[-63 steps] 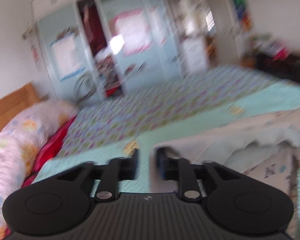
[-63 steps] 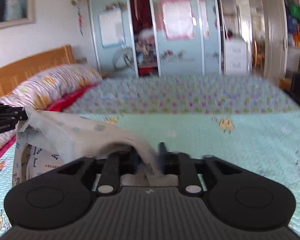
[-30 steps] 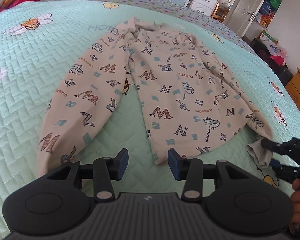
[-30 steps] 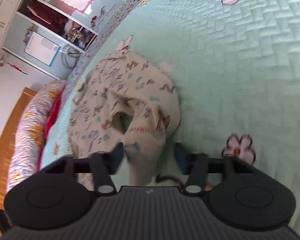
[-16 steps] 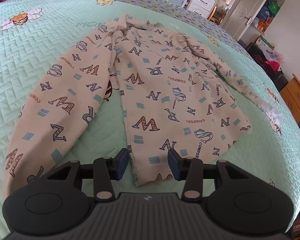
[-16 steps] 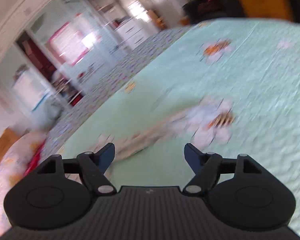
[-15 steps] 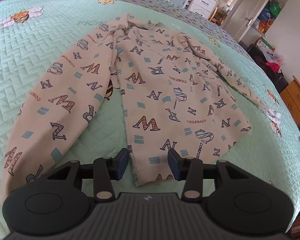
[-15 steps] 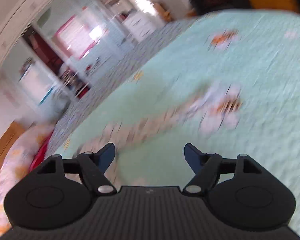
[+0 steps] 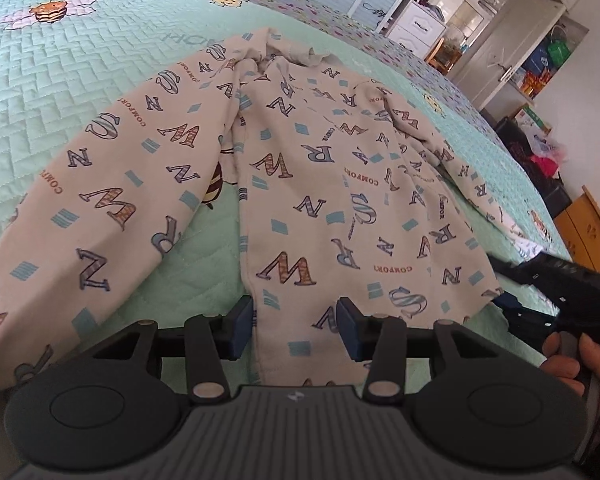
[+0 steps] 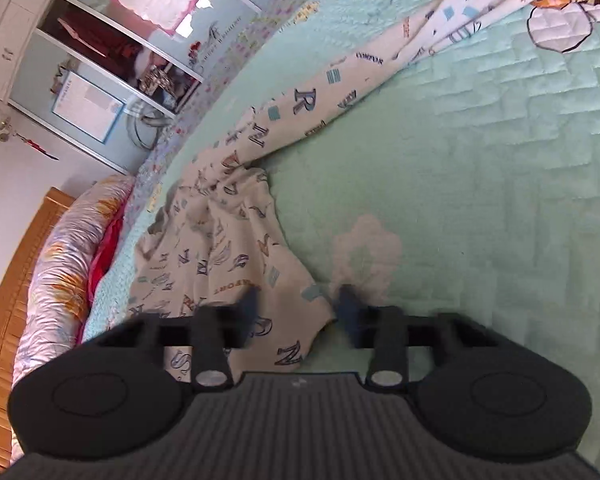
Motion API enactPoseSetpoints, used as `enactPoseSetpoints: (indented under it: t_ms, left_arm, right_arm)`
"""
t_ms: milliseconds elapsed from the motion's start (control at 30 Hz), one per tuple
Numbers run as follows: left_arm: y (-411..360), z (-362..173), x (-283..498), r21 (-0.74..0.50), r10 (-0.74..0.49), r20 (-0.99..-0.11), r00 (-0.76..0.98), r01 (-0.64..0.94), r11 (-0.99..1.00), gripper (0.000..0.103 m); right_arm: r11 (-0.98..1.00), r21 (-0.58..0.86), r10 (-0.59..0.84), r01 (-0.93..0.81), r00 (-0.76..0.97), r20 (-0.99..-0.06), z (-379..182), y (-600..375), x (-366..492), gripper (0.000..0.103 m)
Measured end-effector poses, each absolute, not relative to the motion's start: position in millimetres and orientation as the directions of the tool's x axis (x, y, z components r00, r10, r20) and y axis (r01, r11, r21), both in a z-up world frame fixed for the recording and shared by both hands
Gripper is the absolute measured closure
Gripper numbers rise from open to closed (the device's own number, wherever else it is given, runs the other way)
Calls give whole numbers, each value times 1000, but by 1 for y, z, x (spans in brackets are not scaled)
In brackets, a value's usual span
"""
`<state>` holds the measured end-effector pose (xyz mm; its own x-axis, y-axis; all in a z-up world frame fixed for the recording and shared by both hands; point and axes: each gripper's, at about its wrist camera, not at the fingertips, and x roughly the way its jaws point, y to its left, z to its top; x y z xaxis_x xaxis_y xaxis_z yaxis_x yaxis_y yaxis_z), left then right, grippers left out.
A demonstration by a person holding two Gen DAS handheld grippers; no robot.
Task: Fold clothes
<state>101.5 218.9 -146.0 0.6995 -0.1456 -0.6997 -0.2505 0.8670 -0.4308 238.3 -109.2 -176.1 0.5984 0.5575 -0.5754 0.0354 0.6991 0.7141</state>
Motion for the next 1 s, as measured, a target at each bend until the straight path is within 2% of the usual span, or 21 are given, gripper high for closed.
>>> enactPoseSetpoints:
  t_ms: [33, 67, 100, 133, 167, 433, 600, 667, 733, 867, 967, 1000]
  left_arm:
    - [219, -146, 103, -432, -147, -699, 700, -249, 867, 59]
    - [219, -147, 104, -431, -144, -701, 699, -253, 866, 68]
    - [221, -147, 105, -430, -141, -705, 695, -261, 864, 88]
    - [223, -148, 105, -440, -149, -709, 689, -266, 858, 97]
    - [226, -149, 105, -464, -170, -707, 687, -268, 844, 99]
    - [230, -116, 73, -535, -202, -642, 740, -243, 810, 101]
    - [243, -72, 27, -557, -216, -594, 774, -202, 806, 101]
    - [245, -66, 11, -538, -219, -610, 761, -195, 820, 100]
    - [248, -79, 1, -518, -223, -653, 723, -213, 829, 100]
    - [246, -125, -10, -448, -195, -746, 636, -263, 854, 99]
    - [246, -141, -20, -430, -180, -759, 626, -274, 860, 99]
    - [246, -136, -23, -429, -175, -749, 639, -266, 863, 99]
  right_arm:
    - [702, 711, 558, 39, 590, -583, -178, -108, 241, 96]
    - [705, 708, 558, 34, 589, -584, -179, -106, 241, 97]
    - [707, 706, 559, 30, 589, -584, -180, -105, 240, 99]
    - [703, 711, 561, 29, 592, -579, -179, -107, 238, 99]
    - [694, 720, 564, 33, 597, -571, -178, -109, 236, 100]
    - [672, 739, 561, -48, 685, -466, -121, -142, 180, 100]
    - [691, 717, 555, -94, 704, -443, -82, -169, 121, 100]
    - [697, 709, 555, -103, 704, -443, -73, -178, 99, 100]
    - [721, 688, 548, -85, 677, -491, -79, -181, 85, 100]
    - [789, 615, 502, -2, 580, -642, -123, -172, 70, 100]
    - [822, 567, 450, 49, 554, -700, -142, -169, 63, 99]
    - [832, 552, 431, 63, 553, -713, -143, -168, 63, 95]
